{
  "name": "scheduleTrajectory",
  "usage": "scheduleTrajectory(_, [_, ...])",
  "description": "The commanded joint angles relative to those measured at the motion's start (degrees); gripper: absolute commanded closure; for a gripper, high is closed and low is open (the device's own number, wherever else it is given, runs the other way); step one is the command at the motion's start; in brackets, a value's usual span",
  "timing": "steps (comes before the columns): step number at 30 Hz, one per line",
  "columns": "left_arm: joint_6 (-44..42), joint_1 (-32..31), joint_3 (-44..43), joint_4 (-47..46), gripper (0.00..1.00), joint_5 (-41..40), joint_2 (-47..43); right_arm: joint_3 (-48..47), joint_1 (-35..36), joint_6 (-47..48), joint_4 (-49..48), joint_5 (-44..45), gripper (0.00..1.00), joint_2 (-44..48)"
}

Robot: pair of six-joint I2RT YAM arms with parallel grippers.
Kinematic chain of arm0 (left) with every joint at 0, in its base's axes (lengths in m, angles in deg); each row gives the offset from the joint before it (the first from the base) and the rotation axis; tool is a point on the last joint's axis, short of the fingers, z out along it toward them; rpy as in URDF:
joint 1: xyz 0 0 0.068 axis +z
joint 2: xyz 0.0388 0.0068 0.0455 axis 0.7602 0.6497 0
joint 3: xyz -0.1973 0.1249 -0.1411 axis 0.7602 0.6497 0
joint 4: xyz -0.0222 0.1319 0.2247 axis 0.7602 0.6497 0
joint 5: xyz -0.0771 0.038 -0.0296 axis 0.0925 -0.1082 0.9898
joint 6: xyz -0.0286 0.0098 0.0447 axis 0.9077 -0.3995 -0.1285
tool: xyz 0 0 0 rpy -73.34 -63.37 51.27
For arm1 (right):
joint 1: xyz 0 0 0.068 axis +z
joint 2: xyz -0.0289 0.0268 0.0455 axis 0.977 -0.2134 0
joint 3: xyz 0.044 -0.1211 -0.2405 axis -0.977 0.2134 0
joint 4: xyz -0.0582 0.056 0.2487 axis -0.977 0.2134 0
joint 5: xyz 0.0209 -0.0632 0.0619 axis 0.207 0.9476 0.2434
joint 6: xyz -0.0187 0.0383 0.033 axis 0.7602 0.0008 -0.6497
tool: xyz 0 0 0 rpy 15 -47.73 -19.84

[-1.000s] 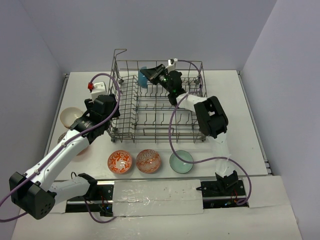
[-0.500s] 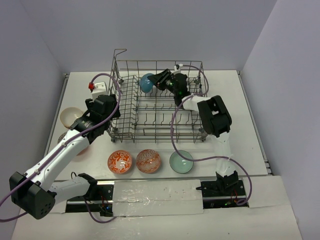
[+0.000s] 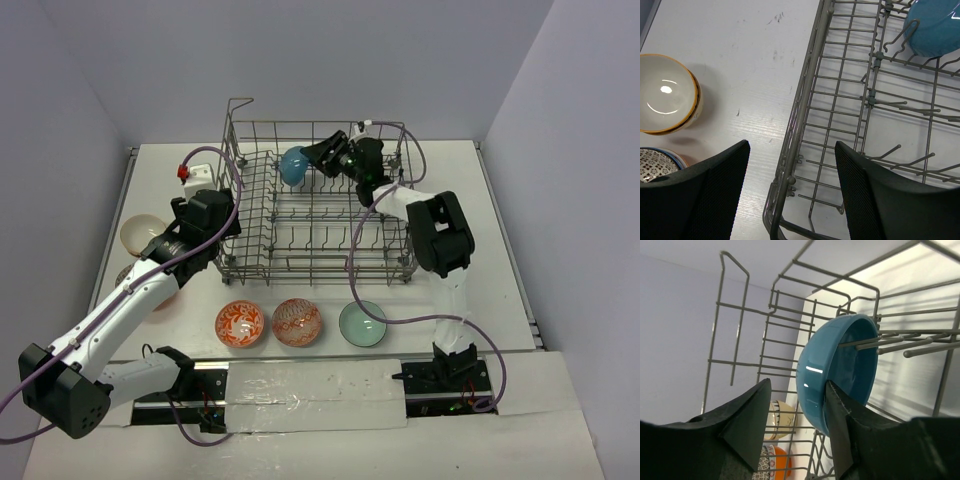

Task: Load the bowls into the dish rack
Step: Insert the bowl into the dish rack.

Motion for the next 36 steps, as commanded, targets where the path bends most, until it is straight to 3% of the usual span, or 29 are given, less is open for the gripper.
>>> scheduleTrajectory(1, [-0.68,-0.21,-0.46,-0.41,0.26,0.27,-0.62,0.91,-1.66,1.72,1.77,-1.06,0.44,6.60])
scheduleTrajectory(7, [-0.95,-0.21,-0.46,-0.41,0.26,0.00,-0.62,1.35,-2.19,4.27,6.95,-0.71,0.38,9.15])
scheduleTrajectory(19, [-0.42,-0.21,-0.11,-1.55,0.26,-0.79,-2.37,5.22,-2.71,8.74,7.30,-5.10,0.38,16.00])
scheduleTrajectory(31, [-1.83,2.76,3.75,-8.06,0.25,-5.71,-15.03,9.96,-0.08,30.78,20.03,-9.23,0.38,37.36])
scheduleTrajectory(36, [-1.30,7.15,4.81,-9.38,0.25,-7.73,-18.98,11.55,6.59,43.36,31.46,-7.74,0.38,48.43])
